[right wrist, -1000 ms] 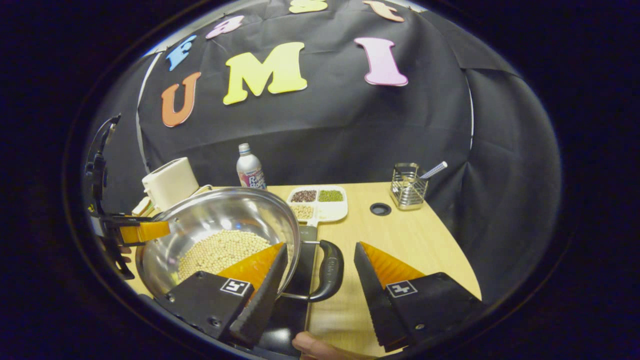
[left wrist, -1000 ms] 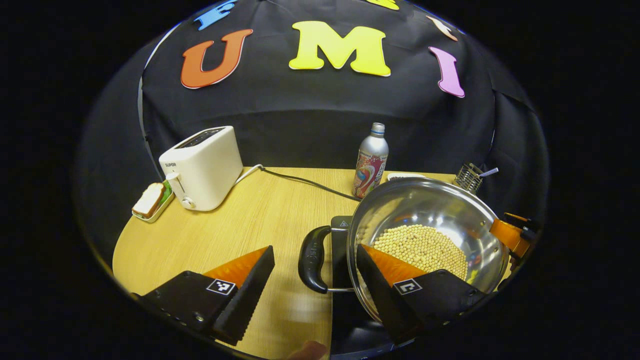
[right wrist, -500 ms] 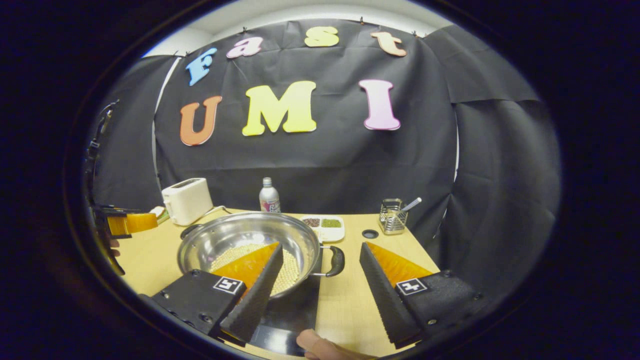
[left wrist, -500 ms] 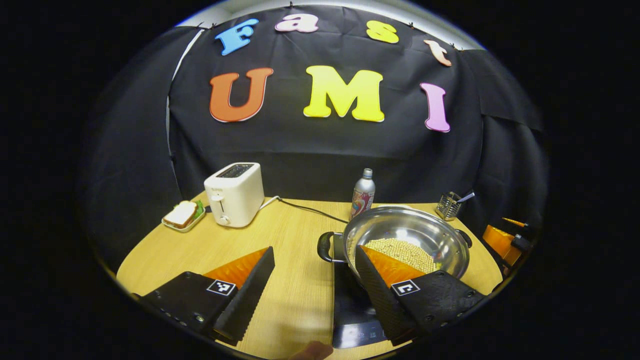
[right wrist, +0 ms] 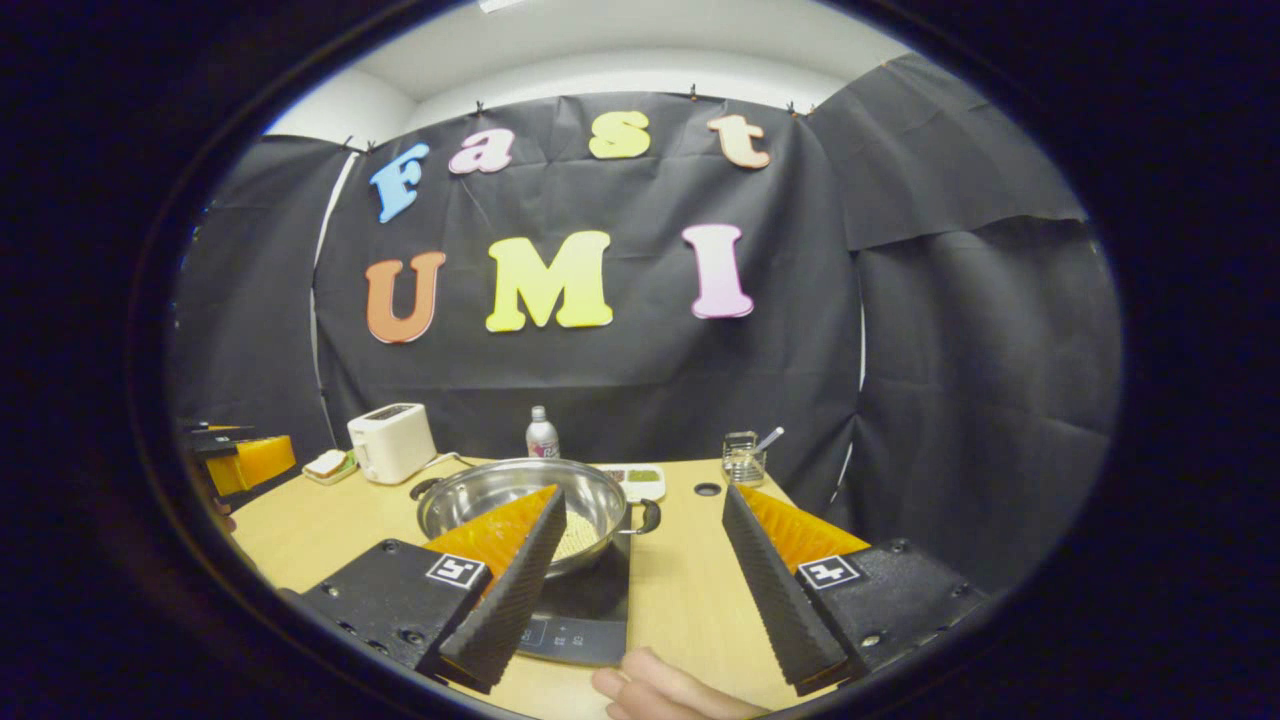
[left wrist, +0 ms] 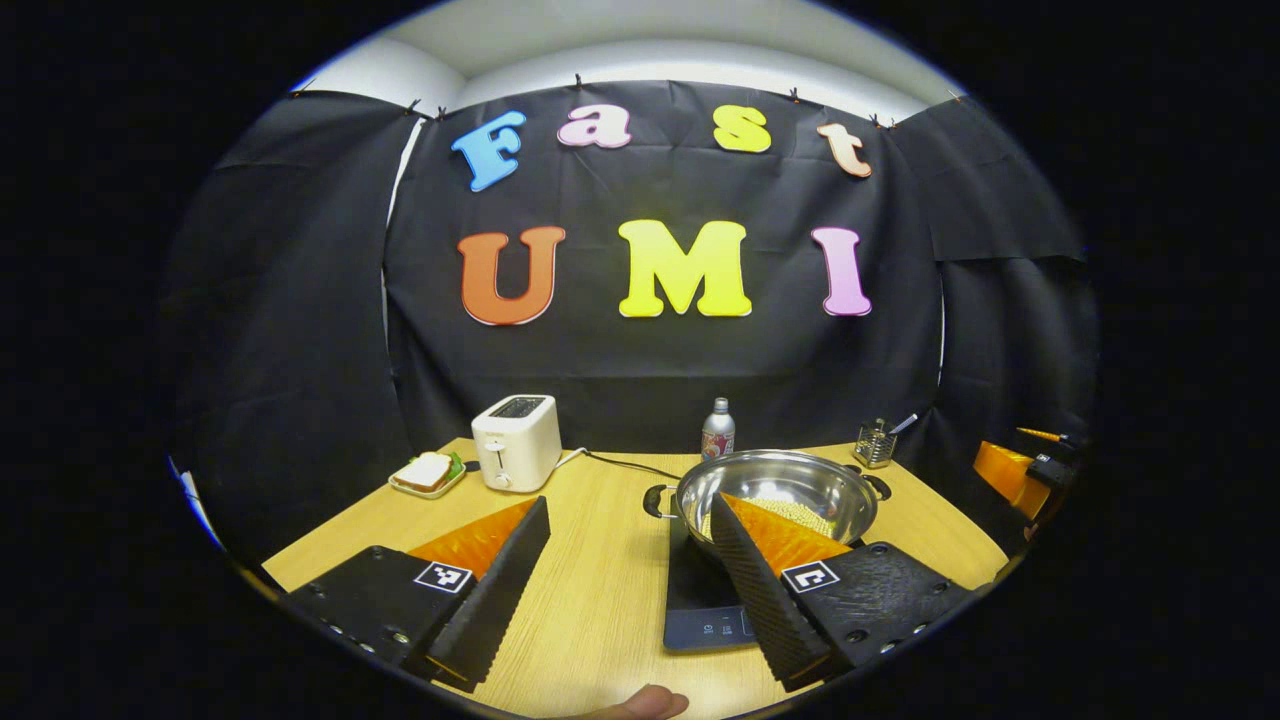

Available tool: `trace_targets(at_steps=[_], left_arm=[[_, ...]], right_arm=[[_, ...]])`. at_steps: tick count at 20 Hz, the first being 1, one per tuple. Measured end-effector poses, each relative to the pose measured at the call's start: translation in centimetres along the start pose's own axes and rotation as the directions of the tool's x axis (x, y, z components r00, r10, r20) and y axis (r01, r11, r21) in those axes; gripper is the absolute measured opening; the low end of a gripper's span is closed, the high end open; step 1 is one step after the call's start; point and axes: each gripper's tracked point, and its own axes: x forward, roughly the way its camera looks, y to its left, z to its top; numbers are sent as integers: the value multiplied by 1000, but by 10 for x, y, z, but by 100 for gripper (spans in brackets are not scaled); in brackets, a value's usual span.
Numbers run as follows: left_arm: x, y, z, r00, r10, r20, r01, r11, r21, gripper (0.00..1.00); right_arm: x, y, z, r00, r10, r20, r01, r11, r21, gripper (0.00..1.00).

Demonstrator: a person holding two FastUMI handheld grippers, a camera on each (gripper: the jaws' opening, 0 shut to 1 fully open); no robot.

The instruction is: First push the handle of the pot to place it horizontally, then grasp the pot with both hands and set it on the induction cooktop.

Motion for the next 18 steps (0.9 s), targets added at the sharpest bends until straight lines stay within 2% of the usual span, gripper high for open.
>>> trace_targets(at_steps=[5, 10, 13, 16, 17, 18], left_arm=[[-70, -2, 34, 998, 4, 70, -5, 1000, 23, 96], [-130, 6, 81, 982, 20, 186, -26, 999, 28, 96], [-141, 7, 84, 979, 9, 203, -5, 1000, -23, 97], [-153, 19, 83, 975, 14, 224, -2, 999, -54, 96], [-154, 21, 82, 975, 16, 222, -5, 999, -52, 89], [-155, 22, 80, 975, 16, 220, -5, 999, -48, 96]], right_arm=[[-80, -8, 52, 994, 5, 105, -4, 1000, -11, 98], [-146, -22, 92, 981, -53, 185, 58, 998, -25, 98], [-173, -20, 112, 963, -49, 265, 50, 999, 4, 98], [-193, -20, 115, 949, -47, 313, 57, 998, -24, 97], [-198, -18, 118, 944, -49, 327, 58, 998, -19, 97], [-201, -17, 120, 942, -47, 333, 56, 998, -17, 97]])
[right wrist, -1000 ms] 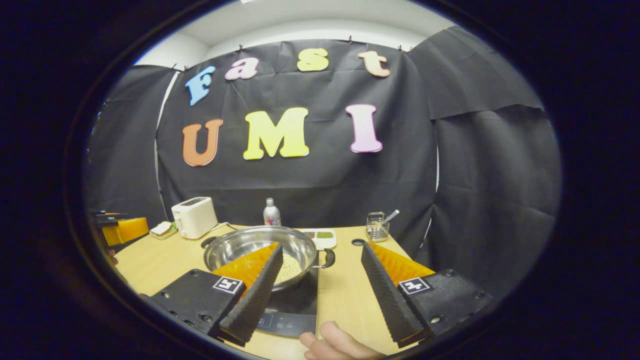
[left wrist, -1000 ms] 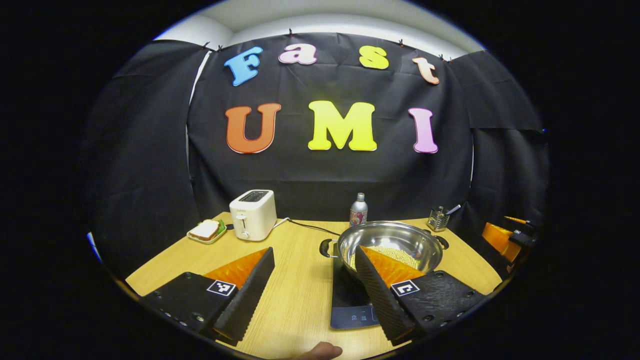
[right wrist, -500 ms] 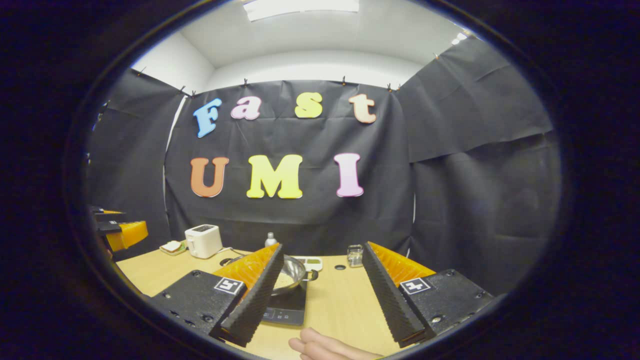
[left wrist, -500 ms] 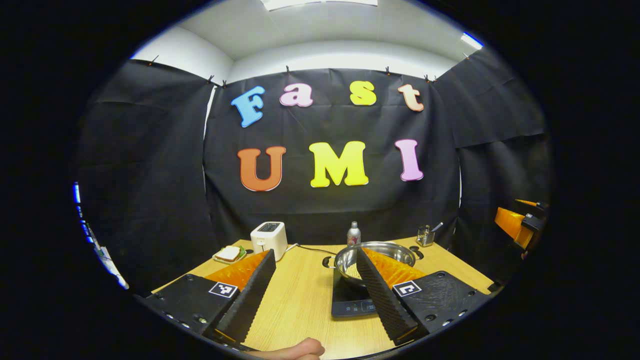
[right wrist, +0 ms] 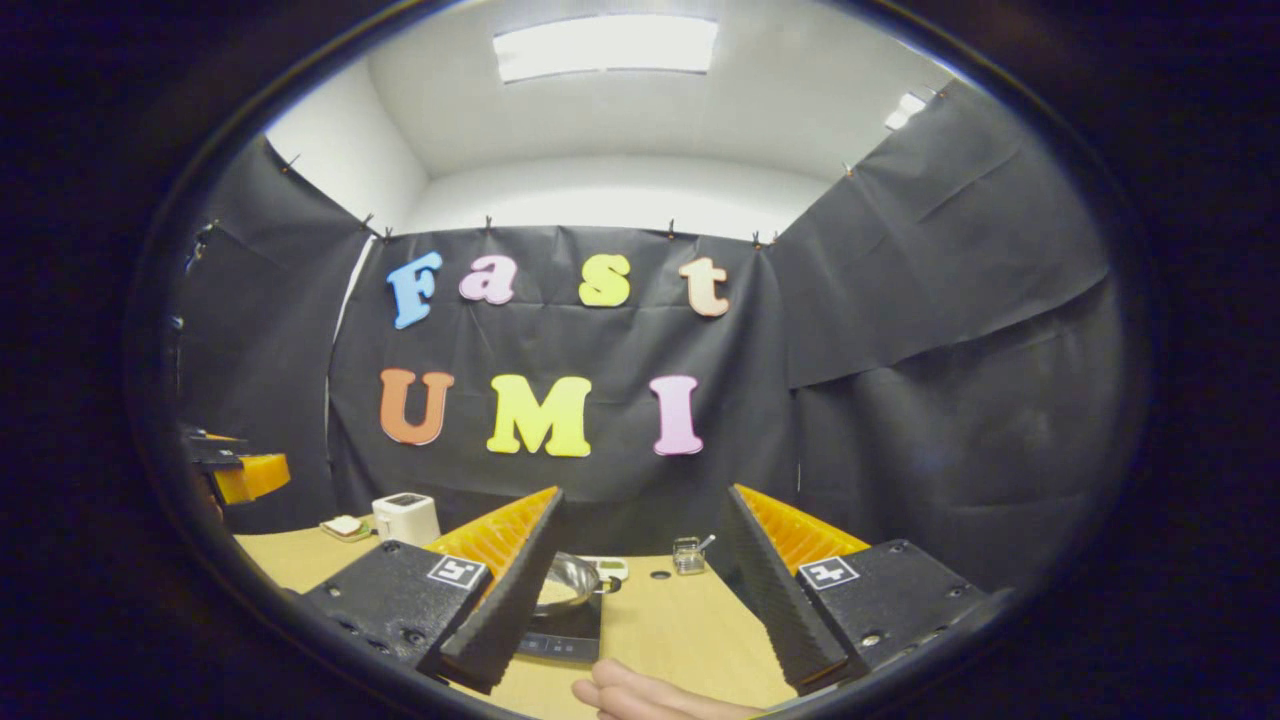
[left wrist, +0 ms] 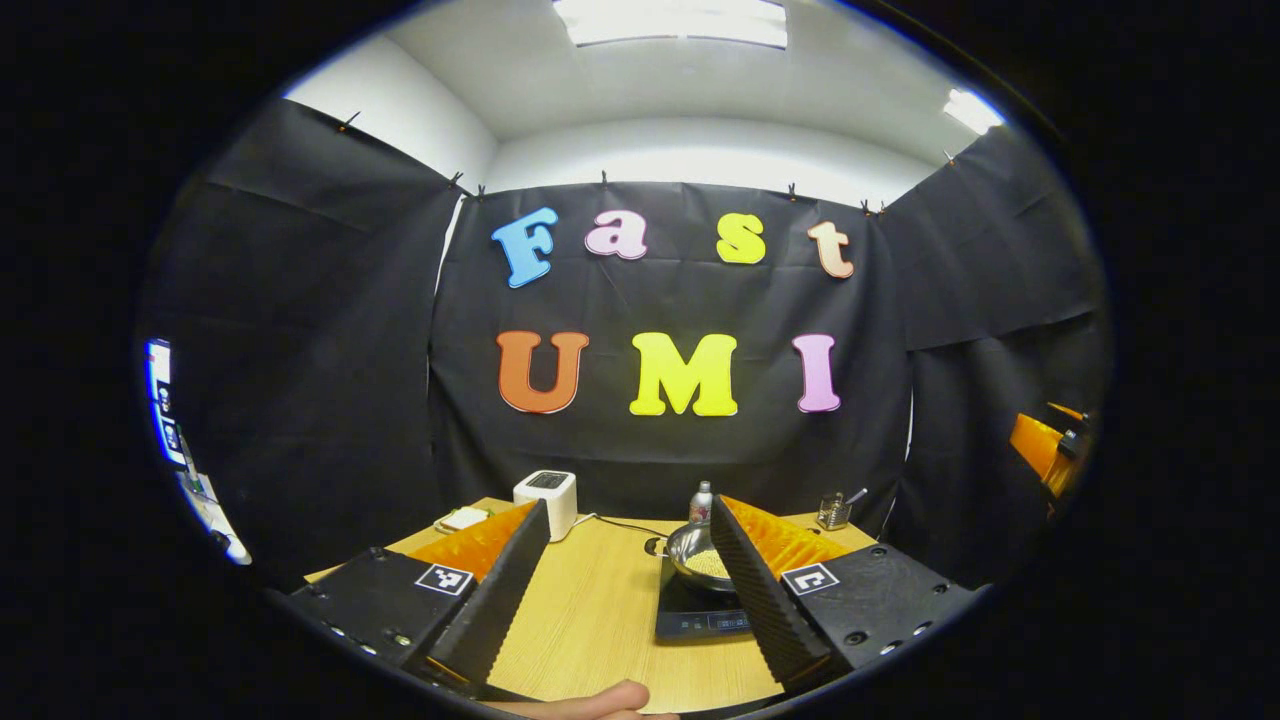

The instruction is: First push the handle of the pot to place it horizontally, then grasp the pot with both hands and set it on the induction cooktop.

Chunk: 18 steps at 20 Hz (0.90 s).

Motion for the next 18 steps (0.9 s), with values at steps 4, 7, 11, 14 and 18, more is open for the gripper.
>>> trace_targets(at_steps=[4, 7, 11, 14, 18], left_arm=[[-2, 0, 2, 1000, -7, 16, 7, 1000, 5, 95], [0, -2, -1, 1000, -13, 17, 12, 1000, 19, 95], [6, -5, -4, 1000, -18, 9, 18, 1000, 15, 95], [9, -3, -9, 1000, -10, 3, 10, 1000, 27, 95], [10, -8, -13, 1000, -26, -2, 26, 999, 38, 95]], right_arm=[[-1, -3, -7, 1000, 1, -18, -1, 1000, -1, 97], [3, -7, -16, 999, -6, -50, 6, 1000, 2, 98], [6, 4, -24, 996, 28, -87, -25, 999, 31, 97], [5, 11, -25, 994, 59, -87, -58, 998, 25, 98], [4, 11, -30, 993, 65, -98, -62, 998, 30, 97]])
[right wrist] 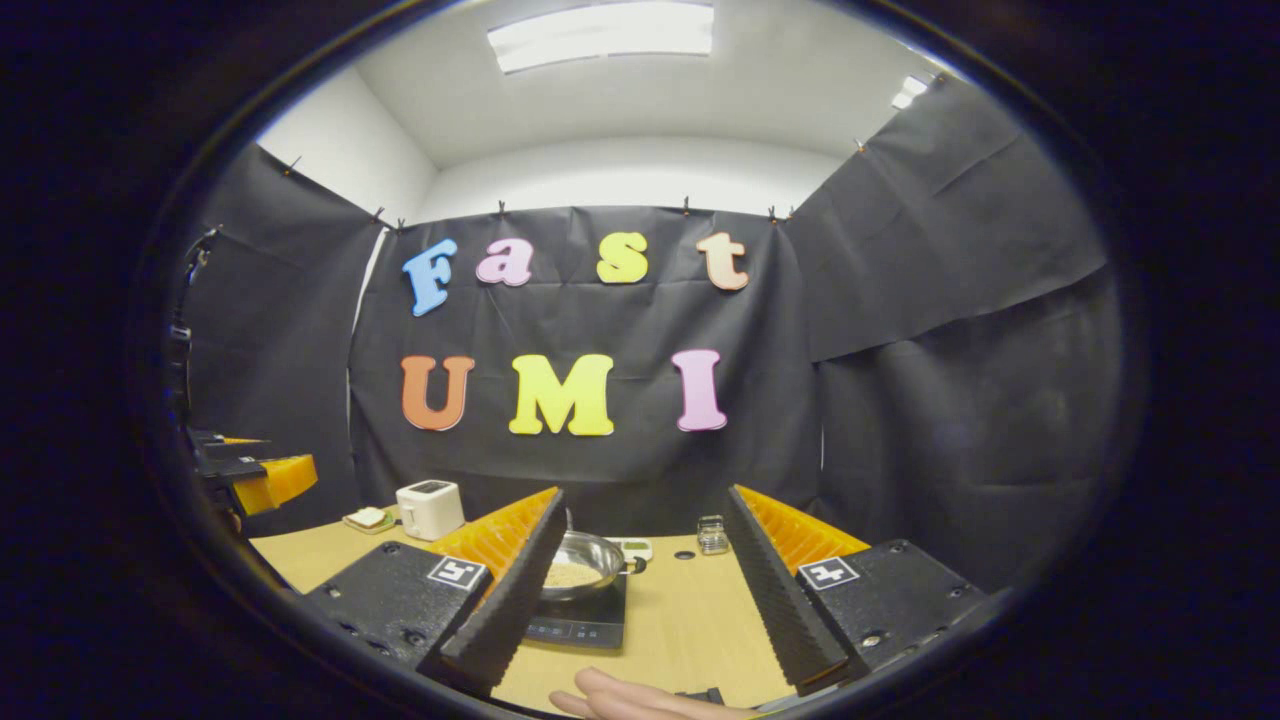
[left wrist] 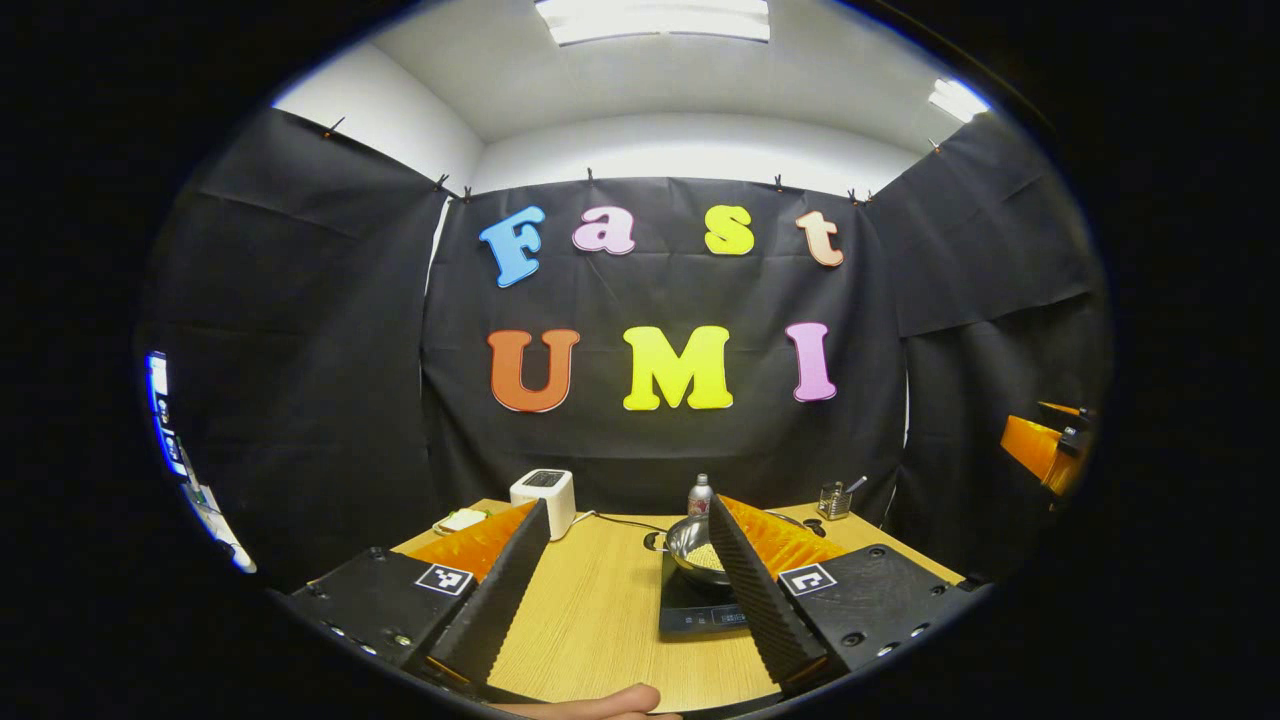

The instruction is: First push the handle of the pot to place it horizontally, then grasp the pot with both hands and set it on the induction cooktop.

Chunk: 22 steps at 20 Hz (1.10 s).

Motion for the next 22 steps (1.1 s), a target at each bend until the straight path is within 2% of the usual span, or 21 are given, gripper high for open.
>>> trace_targets(at_steps=[7, 16, 17, 22], left_arm=[[-3, -9, 0, 1000, -26, 9, 26, 1000, 16, 95], [-4, -12, 0, 1000, -26, 14, 25, 999, 31, 95], [-4, -11, 0, 1000, -23, 14, 22, 999, 32, 84], [-7, -8, 3, 1000, -21, 16, 20, 1000, 19, 84]], right_arm=[[0, 4, -9, 999, 33, -24, -33, 999, 23, 97], [-3, 1, -10, 999, 27, -25, -27, 999, 20, 97], [-4, 1, -10, 999, 28, -22, -27, 999, 18, 98], [-9, -3, -8, 1000, 25, -10, -25, 1000, 15, 98]])
